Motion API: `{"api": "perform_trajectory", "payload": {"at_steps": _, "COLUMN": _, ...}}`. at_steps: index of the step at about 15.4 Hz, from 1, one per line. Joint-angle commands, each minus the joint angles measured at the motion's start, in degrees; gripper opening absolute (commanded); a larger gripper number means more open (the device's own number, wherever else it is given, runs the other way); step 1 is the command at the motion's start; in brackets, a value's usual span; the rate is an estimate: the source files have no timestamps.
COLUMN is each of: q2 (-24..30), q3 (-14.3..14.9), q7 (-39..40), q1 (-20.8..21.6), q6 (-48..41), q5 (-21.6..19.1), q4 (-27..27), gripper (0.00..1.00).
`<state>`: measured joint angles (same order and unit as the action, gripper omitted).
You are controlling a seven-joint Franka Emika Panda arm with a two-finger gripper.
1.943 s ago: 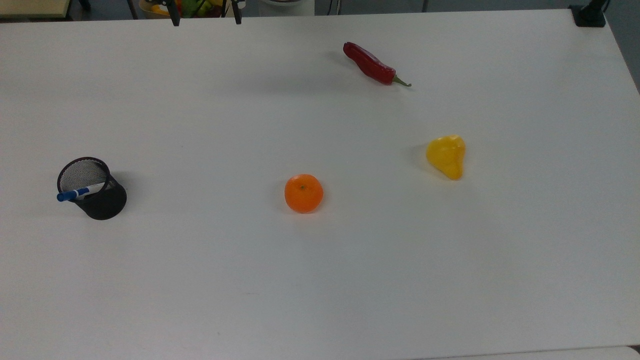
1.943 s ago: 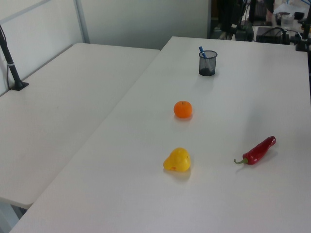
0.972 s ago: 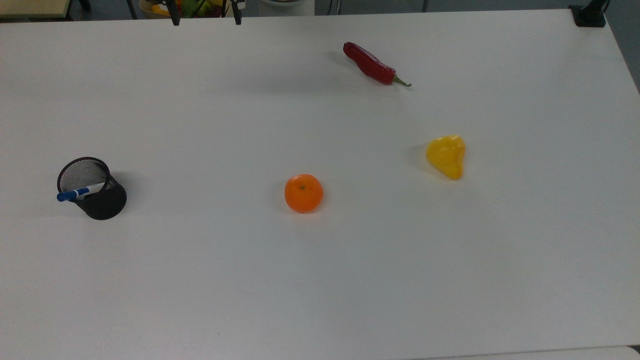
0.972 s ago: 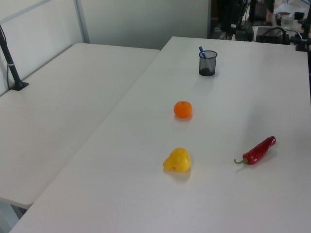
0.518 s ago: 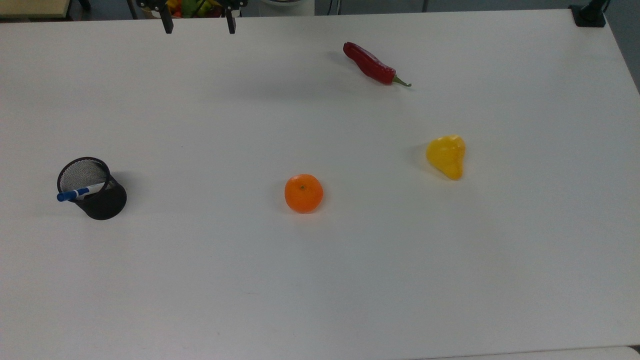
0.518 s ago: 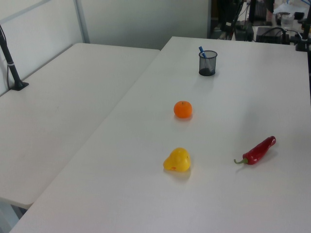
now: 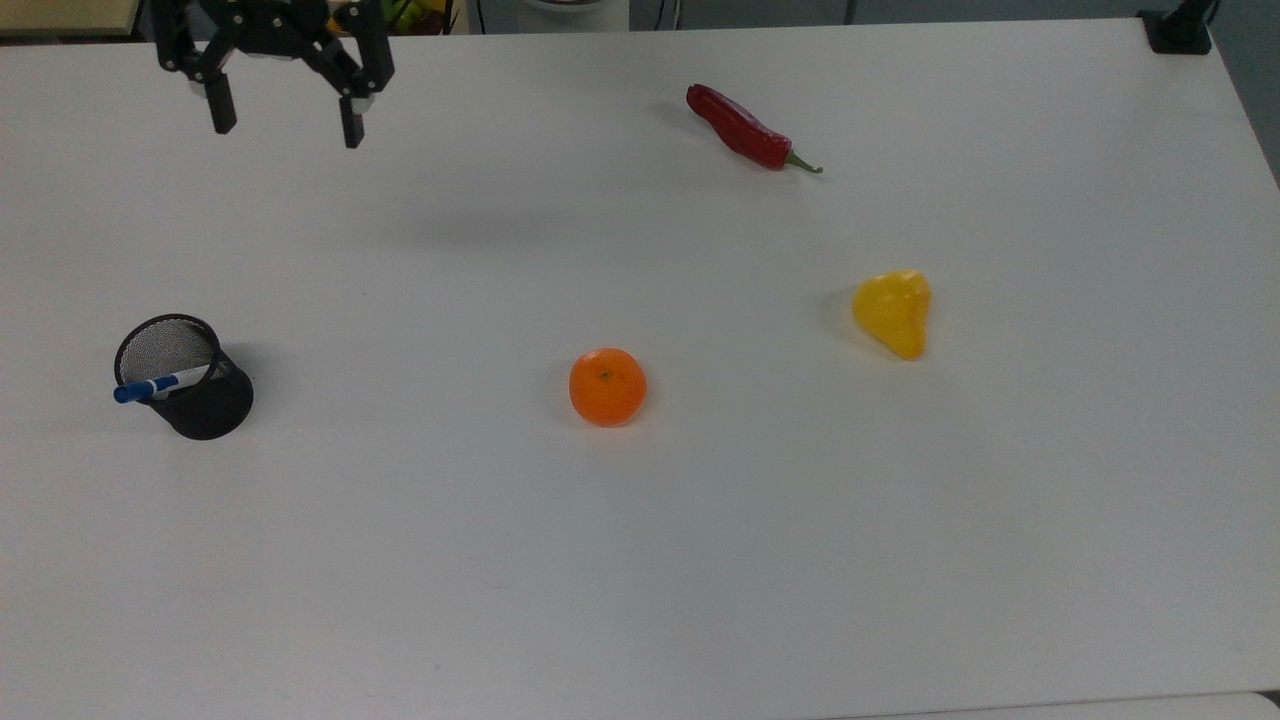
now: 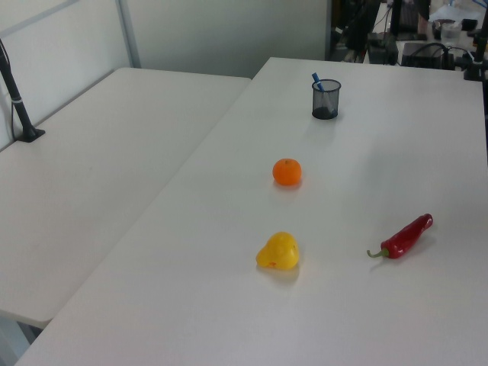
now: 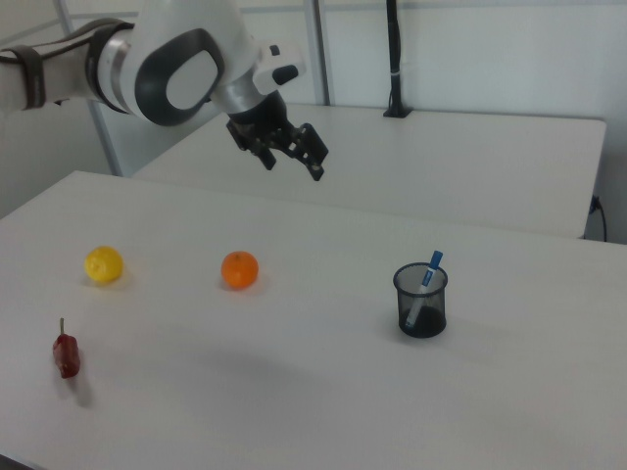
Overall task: Take marker pen
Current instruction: 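Move the open gripper over the black mesh pen cup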
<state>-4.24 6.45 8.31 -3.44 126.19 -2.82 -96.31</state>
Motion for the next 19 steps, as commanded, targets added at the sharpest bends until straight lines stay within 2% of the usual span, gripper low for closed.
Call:
{"api": "perform_trajectory", "payload": {"at_steps": 1, "q2": -1.65, "q3": 1.46, "q7": -0.57, "q1": -1.04, "q6": 6.77, "q5": 1.06, "q4": -0.28, "gripper": 1.0}}
{"api": "perform_trajectory", "payload": {"at_steps": 5, "q2": -4.11, "q3": 3.57, "q7": -1.1, "q1": -1.48, "q6": 11.7, "q5": 0.89, "q4": -0.45, "gripper": 1.0}}
{"api": "perform_trajectory", "payload": {"at_steps": 8, "q2": -7.18, "q3": 3.75, "q7": -1.19, "q1": -2.79, "q6": 16.35, "q5": 0.63, "q4": -0.45, "gripper": 1.0}}
{"api": "perform_trajectory", "payload": {"at_steps": 14, "q2": -13.25, "q3": 4.72, "q7": -1.19, "q1": -4.29, "q6": 28.21, "q5": 0.36, "q4": -0.45, "gripper": 0.81}}
{"api": "perform_trajectory", "payload": {"at_steps": 16, "q2": -14.74, "q3": 4.72, "q7": -1.19, "q1": -4.47, "q6": 29.72, "q5": 0.27, "q4": -0.45, "gripper": 0.81}}
{"api": "perform_trajectory", "payload": {"at_steps": 19, "q2": -17.2, "q3": 4.72, "q7": -1.19, "q1": -4.47, "q6": 32.61, "q5": 0.18, "q4": -0.28, "gripper": 0.72}}
